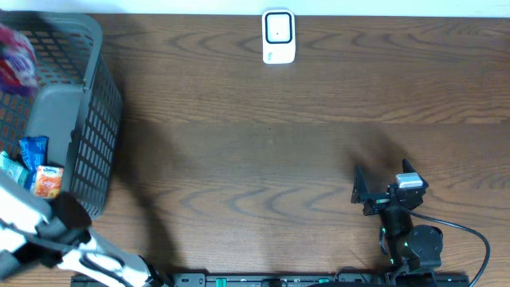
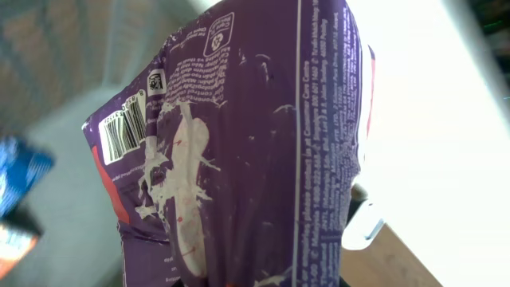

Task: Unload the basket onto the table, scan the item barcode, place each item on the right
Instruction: 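Lift the purple pack out and carry it toward the white scanner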

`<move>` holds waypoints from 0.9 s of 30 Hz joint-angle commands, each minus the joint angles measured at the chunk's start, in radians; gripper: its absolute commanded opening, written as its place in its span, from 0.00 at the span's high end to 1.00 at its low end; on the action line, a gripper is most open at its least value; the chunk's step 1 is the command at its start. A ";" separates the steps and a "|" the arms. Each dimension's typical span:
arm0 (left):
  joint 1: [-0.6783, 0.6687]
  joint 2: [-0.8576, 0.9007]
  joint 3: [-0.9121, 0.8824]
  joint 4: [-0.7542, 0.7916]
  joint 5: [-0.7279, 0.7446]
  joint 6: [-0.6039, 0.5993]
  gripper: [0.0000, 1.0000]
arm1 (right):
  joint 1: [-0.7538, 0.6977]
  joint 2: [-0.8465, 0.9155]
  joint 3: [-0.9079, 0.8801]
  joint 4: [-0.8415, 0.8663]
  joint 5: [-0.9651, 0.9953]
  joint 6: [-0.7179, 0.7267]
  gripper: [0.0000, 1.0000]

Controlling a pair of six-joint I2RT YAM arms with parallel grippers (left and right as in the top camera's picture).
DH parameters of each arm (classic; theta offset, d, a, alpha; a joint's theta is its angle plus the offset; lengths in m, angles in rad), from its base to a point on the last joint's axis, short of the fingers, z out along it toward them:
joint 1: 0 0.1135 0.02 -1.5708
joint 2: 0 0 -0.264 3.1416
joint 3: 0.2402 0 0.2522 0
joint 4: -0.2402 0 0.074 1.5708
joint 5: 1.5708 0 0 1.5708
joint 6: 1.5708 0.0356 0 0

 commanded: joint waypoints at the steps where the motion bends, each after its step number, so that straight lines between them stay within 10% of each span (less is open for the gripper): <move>1: -0.026 -0.134 0.031 0.051 0.078 -0.008 0.92 | -0.009 -0.002 -0.003 -0.003 0.005 0.014 0.01; 14: -0.571 -0.259 0.017 0.103 0.049 0.111 0.93 | -0.009 -0.002 -0.003 -0.003 0.005 0.014 0.01; 27: -1.091 0.107 -0.050 -0.013 -0.626 0.117 0.93 | -0.009 -0.002 -0.003 -0.003 0.005 0.014 0.01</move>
